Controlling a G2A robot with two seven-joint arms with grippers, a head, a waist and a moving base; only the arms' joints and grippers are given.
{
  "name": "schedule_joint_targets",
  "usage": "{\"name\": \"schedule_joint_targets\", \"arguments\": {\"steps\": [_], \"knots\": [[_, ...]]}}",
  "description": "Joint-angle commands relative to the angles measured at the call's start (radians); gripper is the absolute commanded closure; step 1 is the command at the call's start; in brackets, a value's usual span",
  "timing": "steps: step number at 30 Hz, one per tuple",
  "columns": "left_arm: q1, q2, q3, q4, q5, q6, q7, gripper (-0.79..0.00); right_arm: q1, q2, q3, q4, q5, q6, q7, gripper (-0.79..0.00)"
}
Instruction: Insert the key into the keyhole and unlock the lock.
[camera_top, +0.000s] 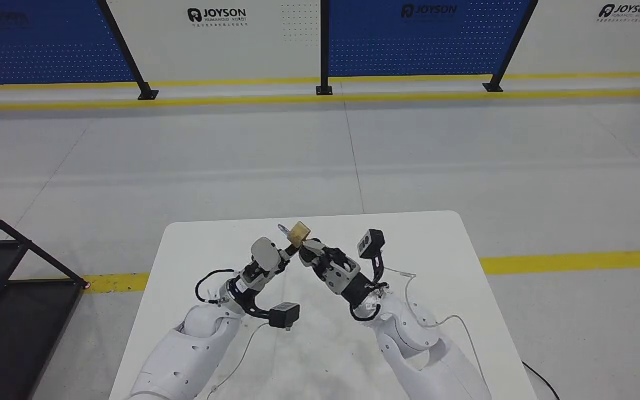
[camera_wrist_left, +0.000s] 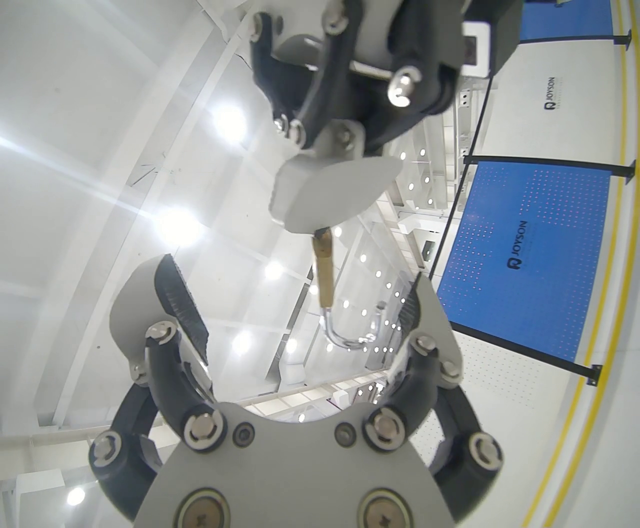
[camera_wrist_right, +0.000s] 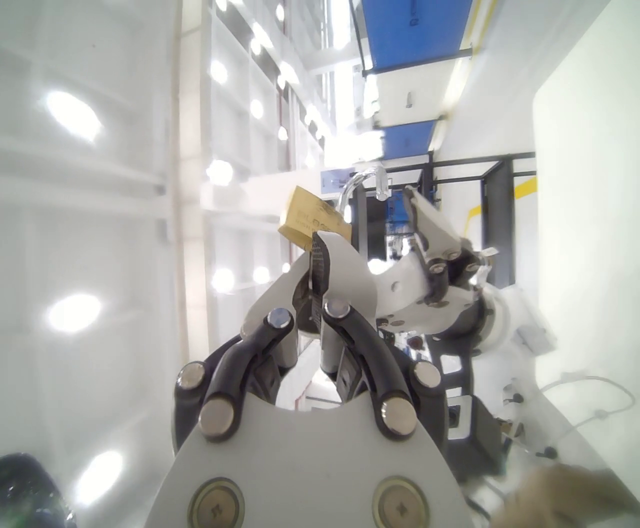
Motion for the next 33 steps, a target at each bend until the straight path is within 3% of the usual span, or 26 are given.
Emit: {"name": "schedule_joint_targets", "arguments": {"steps": [1, 11, 20, 29, 30, 31, 33], "knots": [[0.009, 0.003, -0.012, 0.006, 0.008, -0.019, -0.008, -0.785, 0.016, -0.001, 0.001, 0.019, -0.002, 0.028, -0.018, 0.0], [0.152, 0.048, -0.18, 0.059, -0.099, 0.025, 0.085, -0.785, 0.114, -0.015, -0.031, 0.168, 0.015, 0.111, -0.016, 0.0], [0.235, 0.08, -0.307, 0.075, -0.203, -0.028, 0.183, -0.785, 0.178, -0.046, -0.168, 0.364, -0.058, 0.128, -0.038, 0.0], [0.258, 0.082, -0.327, 0.05, -0.221, -0.039, 0.188, -0.785, 0.26, -0.105, -0.303, 0.578, -0.082, 0.096, -0.089, 0.0], [0.258, 0.082, -0.327, 0.05, -0.221, -0.039, 0.188, -0.785, 0.265, -0.111, -0.314, 0.593, -0.086, 0.101, -0.096, -0.031], [0.258, 0.082, -0.327, 0.05, -0.221, -0.039, 0.188, -0.785, 0.27, -0.116, -0.323, 0.603, -0.089, 0.101, -0.101, -0.351], [0.258, 0.082, -0.327, 0.05, -0.221, -0.039, 0.188, -0.785, 0.277, -0.126, -0.341, 0.623, -0.102, 0.096, -0.108, -0.785]]}}
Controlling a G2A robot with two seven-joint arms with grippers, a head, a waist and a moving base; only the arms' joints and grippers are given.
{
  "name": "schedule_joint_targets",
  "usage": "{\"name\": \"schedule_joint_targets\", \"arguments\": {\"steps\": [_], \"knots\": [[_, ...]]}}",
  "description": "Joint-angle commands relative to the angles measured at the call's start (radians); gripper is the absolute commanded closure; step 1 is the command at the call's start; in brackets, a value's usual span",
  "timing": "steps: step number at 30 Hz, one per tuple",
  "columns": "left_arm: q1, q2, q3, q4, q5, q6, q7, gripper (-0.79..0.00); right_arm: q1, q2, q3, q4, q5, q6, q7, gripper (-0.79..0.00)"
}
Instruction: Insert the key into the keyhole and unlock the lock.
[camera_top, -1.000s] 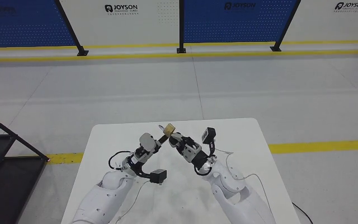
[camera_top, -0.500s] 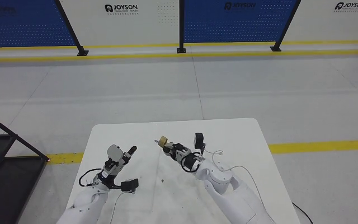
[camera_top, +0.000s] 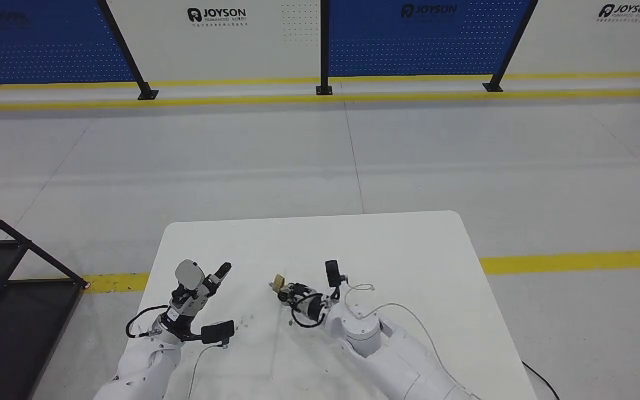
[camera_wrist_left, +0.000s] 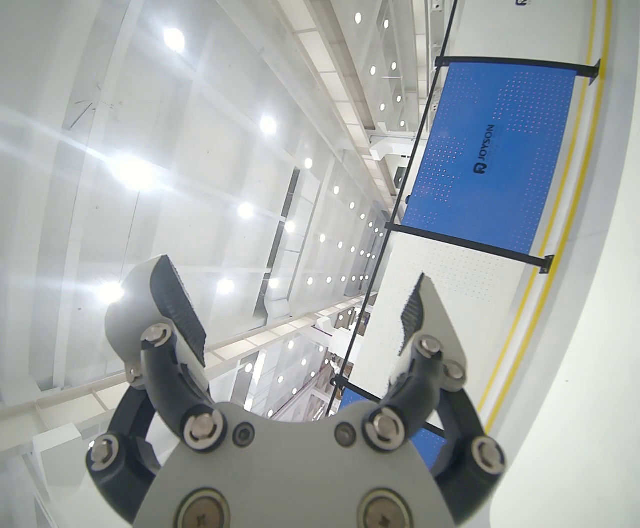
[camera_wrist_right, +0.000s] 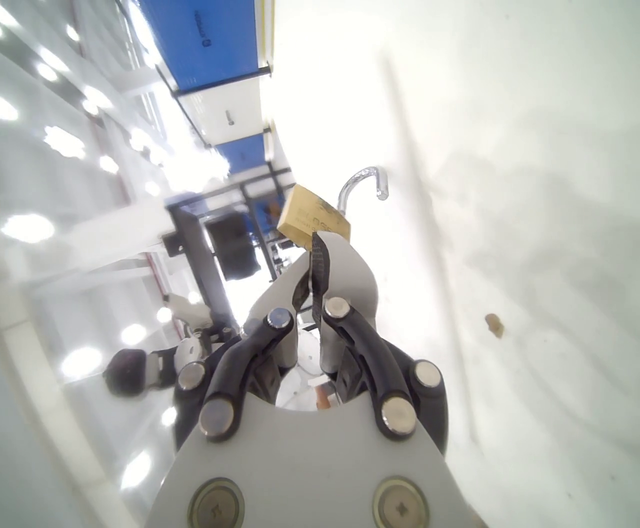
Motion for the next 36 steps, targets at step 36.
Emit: {"name": "schedule_joint_targets", "arguments": {"steps": [36], "knots": [[0.0, 0.0, 0.0, 0.0, 0.0, 0.0, 0.0, -0.785, -0.556, 0.154, 0.254, -0.78, -0.782, 0.047, -0.434, -0.785]]}}
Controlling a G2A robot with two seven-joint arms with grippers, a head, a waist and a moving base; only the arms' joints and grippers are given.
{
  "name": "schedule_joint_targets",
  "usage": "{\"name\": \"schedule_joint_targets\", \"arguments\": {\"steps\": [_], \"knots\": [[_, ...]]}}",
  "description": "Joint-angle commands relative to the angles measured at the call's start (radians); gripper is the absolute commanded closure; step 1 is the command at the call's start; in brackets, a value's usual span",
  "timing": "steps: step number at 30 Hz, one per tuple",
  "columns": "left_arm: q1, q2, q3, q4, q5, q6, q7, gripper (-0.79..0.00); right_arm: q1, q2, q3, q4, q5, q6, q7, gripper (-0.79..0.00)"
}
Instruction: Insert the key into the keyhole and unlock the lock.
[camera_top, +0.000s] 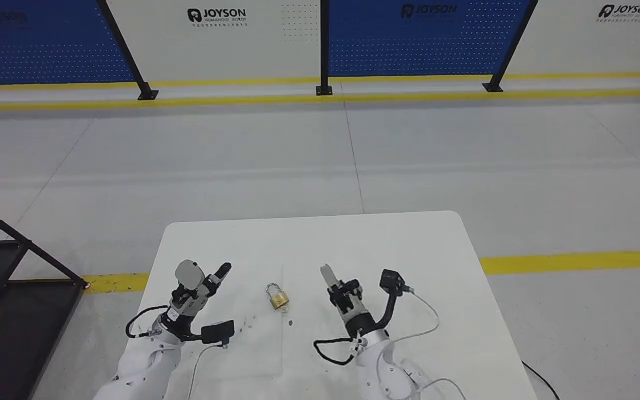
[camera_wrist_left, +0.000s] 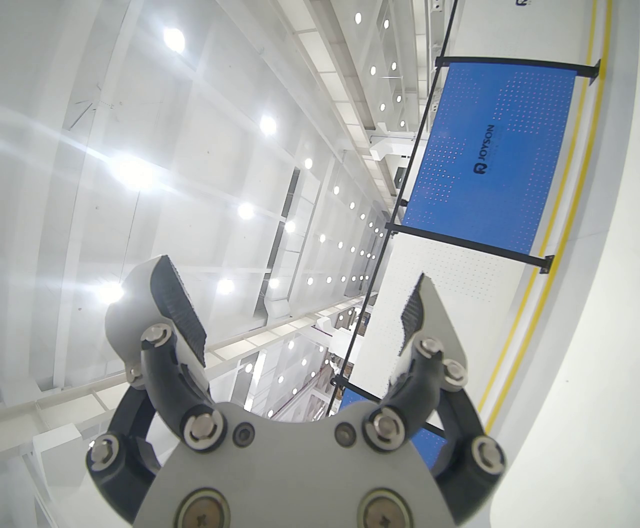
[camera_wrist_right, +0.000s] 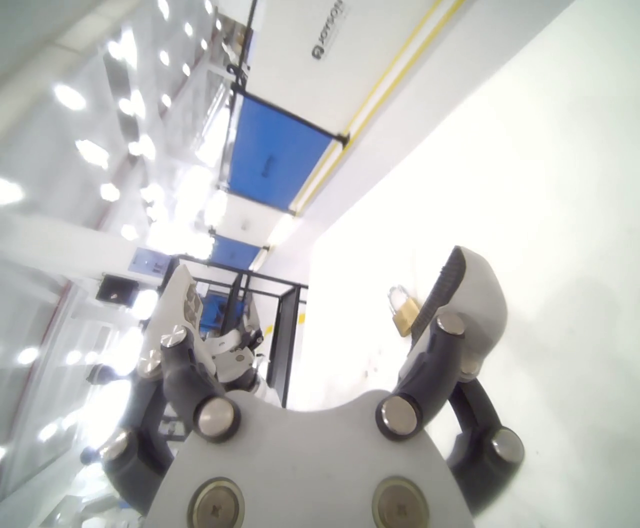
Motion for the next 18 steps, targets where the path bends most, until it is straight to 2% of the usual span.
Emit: {"name": "schedule_joint_targets", "arguments": {"steps": [1, 5, 12, 13, 14, 16, 18], "knots": [[0.001, -0.001, 0.003, -0.012, -0.007, -0.021, -0.014, -0.785, -0.032, 0.006, 0.023, -0.033, -0.017, -0.013, -0.017, -0.785], [0.03, 0.001, -0.01, -0.084, -0.062, -0.094, -0.004, -0.785, -0.072, 0.012, 0.059, -0.076, -0.041, -0.046, -0.068, -0.785], [0.135, 0.022, -0.113, -0.21, -0.289, -0.346, 0.185, -0.785, -0.095, 0.015, 0.091, -0.109, -0.048, -0.078, -0.12, -0.785], [0.138, 0.023, -0.118, -0.213, -0.297, -0.357, 0.195, -0.785, -0.095, 0.015, 0.091, -0.109, -0.048, -0.078, -0.12, -0.785], [0.13, 0.021, -0.11, -0.207, -0.277, -0.326, 0.169, -0.784, -0.095, 0.015, 0.092, -0.109, -0.048, -0.078, -0.121, -0.785], [0.139, 0.023, -0.12, -0.214, -0.301, -0.37, 0.199, -0.784, -0.095, 0.015, 0.091, -0.109, -0.048, -0.078, -0.12, -0.785], [0.139, 0.023, -0.119, -0.213, -0.299, -0.364, 0.198, -0.785, -0.095, 0.015, 0.091, -0.109, -0.048, -0.078, -0.12, -0.785]]}}
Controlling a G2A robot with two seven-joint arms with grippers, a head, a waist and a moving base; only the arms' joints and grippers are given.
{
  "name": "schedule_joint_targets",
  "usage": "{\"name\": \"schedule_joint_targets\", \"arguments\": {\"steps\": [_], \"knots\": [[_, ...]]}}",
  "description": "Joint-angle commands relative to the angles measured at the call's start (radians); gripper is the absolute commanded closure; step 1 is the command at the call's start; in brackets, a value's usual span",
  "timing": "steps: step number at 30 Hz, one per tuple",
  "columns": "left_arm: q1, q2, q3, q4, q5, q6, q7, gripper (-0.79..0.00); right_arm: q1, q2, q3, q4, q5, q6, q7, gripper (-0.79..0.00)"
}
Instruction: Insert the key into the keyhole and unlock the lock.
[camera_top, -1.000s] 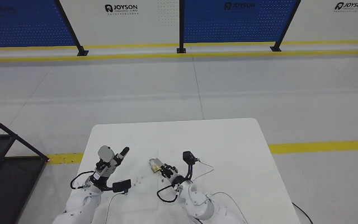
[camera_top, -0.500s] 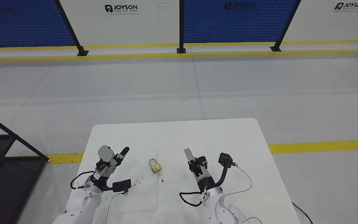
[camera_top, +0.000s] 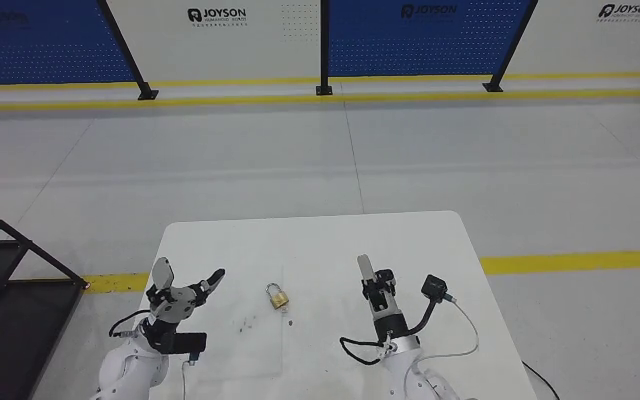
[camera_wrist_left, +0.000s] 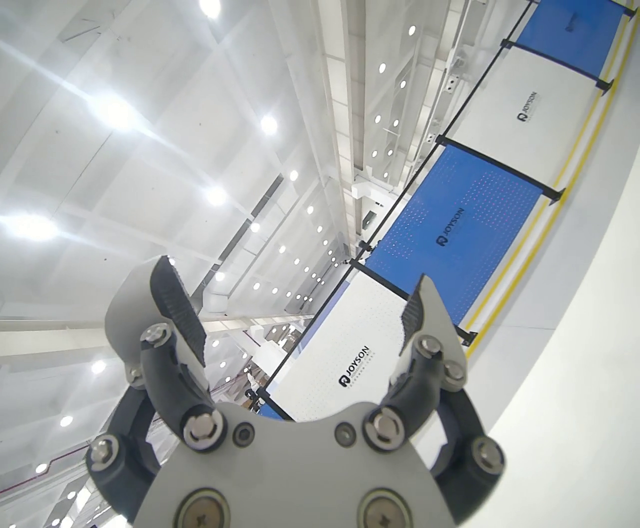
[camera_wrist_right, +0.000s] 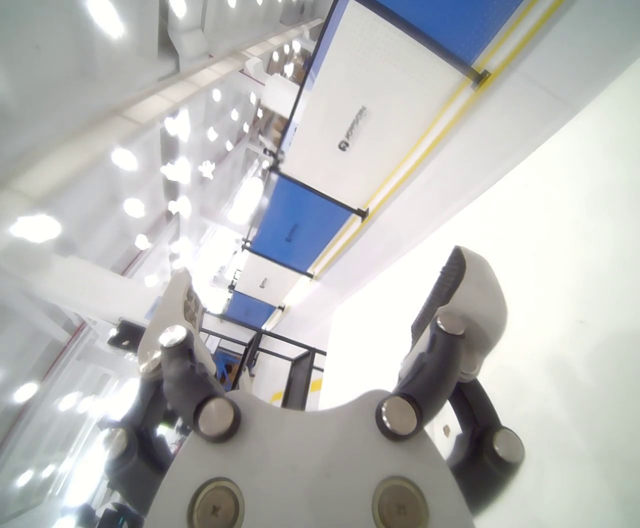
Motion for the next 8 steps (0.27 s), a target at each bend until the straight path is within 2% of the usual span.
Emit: {"name": "schedule_joint_targets", "arguments": {"steps": [1, 5, 8], "knots": [[0.0, 0.0, 0.0, 0.0, 0.0, 0.0, 0.0, -0.785, 0.0, 0.0, 0.0, 0.0, 0.0, 0.0, 0.0, -0.785], [-0.001, -0.002, -0.002, -0.007, -0.014, -0.012, -0.026, -0.784, 0.003, 0.004, 0.014, 0.004, -0.022, -0.001, 0.009, -0.785], [-0.005, -0.009, -0.006, -0.028, -0.051, -0.046, -0.096, -0.784, 0.011, 0.016, 0.052, 0.016, -0.08, -0.004, 0.032, -0.785]]}}
